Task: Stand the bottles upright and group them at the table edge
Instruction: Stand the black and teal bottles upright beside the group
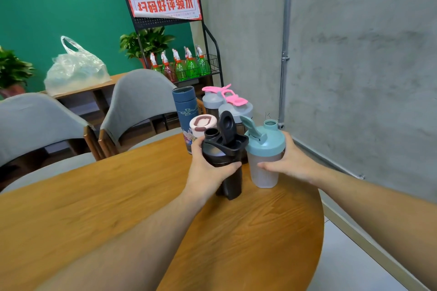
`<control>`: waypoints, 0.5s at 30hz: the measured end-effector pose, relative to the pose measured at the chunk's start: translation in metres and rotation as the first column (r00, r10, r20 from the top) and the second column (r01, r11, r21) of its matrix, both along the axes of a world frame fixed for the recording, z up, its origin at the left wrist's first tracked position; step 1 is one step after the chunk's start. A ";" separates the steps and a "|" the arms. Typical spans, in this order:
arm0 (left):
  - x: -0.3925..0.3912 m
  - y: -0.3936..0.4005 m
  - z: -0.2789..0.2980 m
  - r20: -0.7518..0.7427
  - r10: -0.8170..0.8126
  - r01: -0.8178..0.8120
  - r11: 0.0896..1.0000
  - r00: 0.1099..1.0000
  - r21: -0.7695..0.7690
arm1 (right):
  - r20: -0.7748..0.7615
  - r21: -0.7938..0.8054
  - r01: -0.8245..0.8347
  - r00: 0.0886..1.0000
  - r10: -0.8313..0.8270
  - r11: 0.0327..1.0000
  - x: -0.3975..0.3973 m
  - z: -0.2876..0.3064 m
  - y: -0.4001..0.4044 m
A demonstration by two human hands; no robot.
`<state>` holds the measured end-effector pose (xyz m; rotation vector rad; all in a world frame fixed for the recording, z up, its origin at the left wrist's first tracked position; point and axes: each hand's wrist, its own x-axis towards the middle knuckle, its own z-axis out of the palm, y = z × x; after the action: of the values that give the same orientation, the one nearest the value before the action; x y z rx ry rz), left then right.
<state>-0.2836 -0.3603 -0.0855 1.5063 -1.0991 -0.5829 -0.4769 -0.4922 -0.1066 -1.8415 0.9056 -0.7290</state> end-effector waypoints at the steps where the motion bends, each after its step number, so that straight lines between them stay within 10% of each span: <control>1: -0.001 -0.001 0.001 0.003 0.001 -0.001 1.000 1.000 0.006 | -0.008 0.009 -0.002 1.000 0.002 1.000 -0.001 0.000 -0.001; 15: -0.007 0.001 0.023 0.153 0.024 -0.015 0.998 0.988 -0.060 | 0.168 -0.271 0.109 0.984 -0.065 0.956 0.004 0.040 0.021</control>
<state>-0.2909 -0.3594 -0.0627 1.5283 -1.2080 -0.4223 -0.4728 -0.4708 -0.0662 -1.9641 0.8167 -1.0889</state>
